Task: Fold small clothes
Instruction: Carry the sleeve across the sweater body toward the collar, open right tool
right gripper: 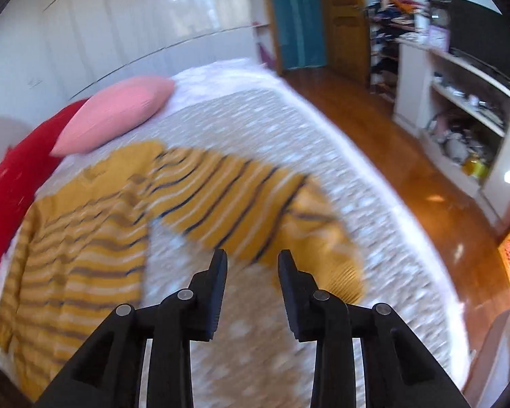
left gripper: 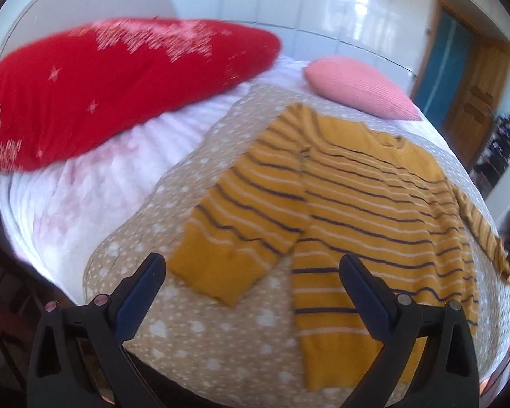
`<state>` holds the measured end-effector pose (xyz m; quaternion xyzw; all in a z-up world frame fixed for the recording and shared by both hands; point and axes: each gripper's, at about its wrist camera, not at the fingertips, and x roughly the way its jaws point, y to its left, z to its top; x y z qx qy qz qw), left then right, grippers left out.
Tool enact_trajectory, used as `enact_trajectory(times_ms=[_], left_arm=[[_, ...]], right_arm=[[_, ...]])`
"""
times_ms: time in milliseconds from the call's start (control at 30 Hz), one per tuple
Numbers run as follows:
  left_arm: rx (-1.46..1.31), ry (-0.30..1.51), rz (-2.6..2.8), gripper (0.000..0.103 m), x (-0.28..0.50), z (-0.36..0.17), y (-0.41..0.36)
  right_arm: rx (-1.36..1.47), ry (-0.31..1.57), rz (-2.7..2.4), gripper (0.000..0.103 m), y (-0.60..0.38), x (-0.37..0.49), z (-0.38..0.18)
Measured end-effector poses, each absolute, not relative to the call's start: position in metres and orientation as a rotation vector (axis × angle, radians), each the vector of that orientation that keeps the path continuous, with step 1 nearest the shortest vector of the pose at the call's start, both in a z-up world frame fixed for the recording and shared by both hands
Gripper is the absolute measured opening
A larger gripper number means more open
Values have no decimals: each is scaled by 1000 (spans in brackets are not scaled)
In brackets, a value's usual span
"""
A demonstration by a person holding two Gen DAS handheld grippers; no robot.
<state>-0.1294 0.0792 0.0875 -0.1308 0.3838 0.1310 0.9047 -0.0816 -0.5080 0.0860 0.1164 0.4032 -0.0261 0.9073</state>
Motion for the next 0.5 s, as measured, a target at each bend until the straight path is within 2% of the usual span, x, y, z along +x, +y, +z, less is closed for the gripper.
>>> enact_trajectory(times_ms=[200, 500], left_arm=[[-380, 751, 398, 102, -156, 84, 142], [-408, 701, 454, 102, -190, 77, 185]], right_arm=[[241, 879, 291, 34, -383, -78, 87], [109, 999, 726, 35, -116, -59, 68]])
